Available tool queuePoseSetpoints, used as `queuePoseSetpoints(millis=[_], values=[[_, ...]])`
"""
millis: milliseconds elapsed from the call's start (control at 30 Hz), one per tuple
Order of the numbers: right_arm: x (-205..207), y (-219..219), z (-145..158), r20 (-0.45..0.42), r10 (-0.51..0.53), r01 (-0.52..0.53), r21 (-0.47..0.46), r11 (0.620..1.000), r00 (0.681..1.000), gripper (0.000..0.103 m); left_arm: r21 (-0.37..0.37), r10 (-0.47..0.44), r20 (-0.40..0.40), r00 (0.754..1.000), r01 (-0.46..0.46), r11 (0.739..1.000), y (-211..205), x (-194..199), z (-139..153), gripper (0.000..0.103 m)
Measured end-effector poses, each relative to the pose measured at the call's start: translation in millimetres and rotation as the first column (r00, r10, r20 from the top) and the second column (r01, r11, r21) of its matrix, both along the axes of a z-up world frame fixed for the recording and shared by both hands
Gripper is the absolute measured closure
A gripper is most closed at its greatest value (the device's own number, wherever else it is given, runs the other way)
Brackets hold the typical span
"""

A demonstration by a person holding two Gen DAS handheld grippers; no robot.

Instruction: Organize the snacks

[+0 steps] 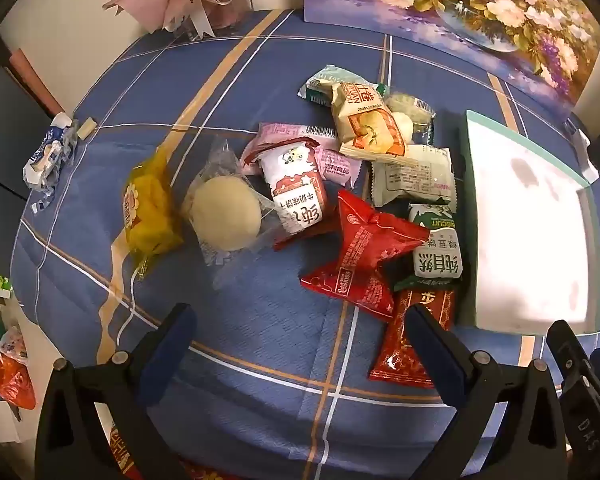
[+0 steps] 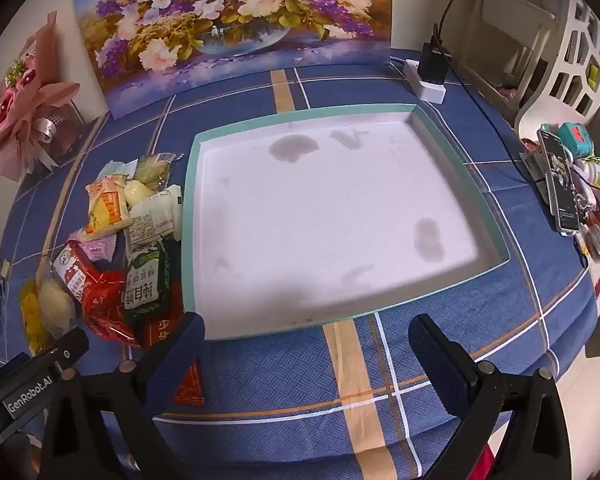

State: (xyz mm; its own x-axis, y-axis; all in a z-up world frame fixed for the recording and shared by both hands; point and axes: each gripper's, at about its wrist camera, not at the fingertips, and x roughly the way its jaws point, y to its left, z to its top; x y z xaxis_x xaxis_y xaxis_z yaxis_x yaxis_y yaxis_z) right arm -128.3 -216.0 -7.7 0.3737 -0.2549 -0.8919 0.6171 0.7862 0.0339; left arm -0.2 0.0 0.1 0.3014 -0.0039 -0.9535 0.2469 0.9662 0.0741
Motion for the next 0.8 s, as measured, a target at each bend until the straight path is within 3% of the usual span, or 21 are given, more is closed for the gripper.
queuePoseSetpoints(millis=[800], values=[[1.6, 1.7, -0.9, -0.006, 0.002, -0.002, -0.003, 1.0, 1.0, 0.0, -0.047, 0.03, -0.004, 1.0, -0.03, 0.998, 1.8, 2.7, 3.2, 0.0]])
